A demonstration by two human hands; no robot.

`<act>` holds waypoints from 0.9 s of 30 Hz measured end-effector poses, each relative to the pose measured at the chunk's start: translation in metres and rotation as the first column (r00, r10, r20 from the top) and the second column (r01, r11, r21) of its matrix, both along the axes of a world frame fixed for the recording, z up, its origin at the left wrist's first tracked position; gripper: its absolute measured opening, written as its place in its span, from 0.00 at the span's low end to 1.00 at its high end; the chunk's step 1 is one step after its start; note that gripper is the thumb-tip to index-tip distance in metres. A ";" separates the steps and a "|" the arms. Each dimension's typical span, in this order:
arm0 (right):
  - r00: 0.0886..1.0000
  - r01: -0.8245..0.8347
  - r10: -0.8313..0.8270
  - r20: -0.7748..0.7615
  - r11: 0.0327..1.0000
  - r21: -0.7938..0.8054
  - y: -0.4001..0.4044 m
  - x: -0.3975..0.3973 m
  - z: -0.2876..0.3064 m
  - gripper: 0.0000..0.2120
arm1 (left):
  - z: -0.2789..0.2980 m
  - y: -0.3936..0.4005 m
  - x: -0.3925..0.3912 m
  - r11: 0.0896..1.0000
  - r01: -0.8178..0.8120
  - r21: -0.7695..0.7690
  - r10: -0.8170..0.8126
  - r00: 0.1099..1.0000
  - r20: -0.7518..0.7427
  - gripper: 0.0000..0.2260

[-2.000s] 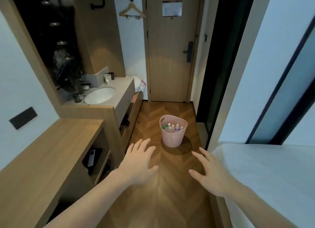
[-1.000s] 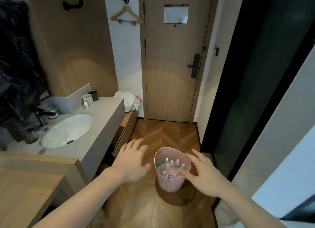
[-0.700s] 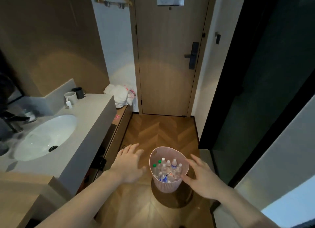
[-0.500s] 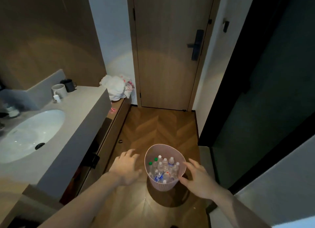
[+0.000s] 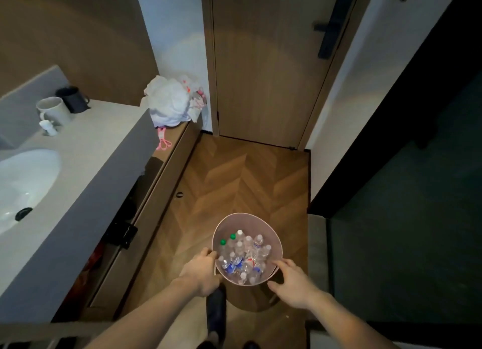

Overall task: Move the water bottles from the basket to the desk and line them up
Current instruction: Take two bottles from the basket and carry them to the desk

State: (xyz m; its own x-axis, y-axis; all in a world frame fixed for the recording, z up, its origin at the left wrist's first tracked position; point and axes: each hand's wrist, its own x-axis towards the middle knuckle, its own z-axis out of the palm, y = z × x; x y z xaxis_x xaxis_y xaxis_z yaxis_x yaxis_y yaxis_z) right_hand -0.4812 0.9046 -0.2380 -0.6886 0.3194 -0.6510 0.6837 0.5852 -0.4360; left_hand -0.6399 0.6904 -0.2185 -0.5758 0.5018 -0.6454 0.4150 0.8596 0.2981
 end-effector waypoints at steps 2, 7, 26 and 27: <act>0.999 0.018 -0.017 0.041 1.000 -0.011 0.011 -0.019 -0.014 0.33 | -0.015 0.014 -0.023 1.000 0.004 -0.026 -0.003 1.000 0.028 0.28; 0.993 0.086 -0.082 0.085 0.995 -0.042 0.033 -0.073 -0.062 0.30 | -0.066 0.051 -0.089 0.998 0.046 -0.041 -0.044 0.998 0.051 0.28; 0.998 0.024 -0.025 0.060 0.999 0.025 0.089 -0.218 -0.472 0.22 | -0.496 0.157 -0.202 0.952 0.248 -0.178 -0.239 0.968 0.073 0.34; 0.999 0.002 -0.004 0.042 0.999 0.041 0.088 -0.224 -0.489 0.22 | -0.512 0.159 -0.203 0.966 0.215 -0.147 -0.206 0.976 0.071 0.32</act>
State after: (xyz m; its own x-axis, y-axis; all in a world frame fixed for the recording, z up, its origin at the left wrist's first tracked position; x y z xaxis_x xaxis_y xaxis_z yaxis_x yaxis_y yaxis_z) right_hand -0.7053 0.9931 -0.7273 -0.6602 0.3482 -0.6655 0.7025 0.5998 -0.3830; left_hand -0.8425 0.8489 -0.7305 -0.4294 0.5007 -0.7516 0.5779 0.7919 0.1973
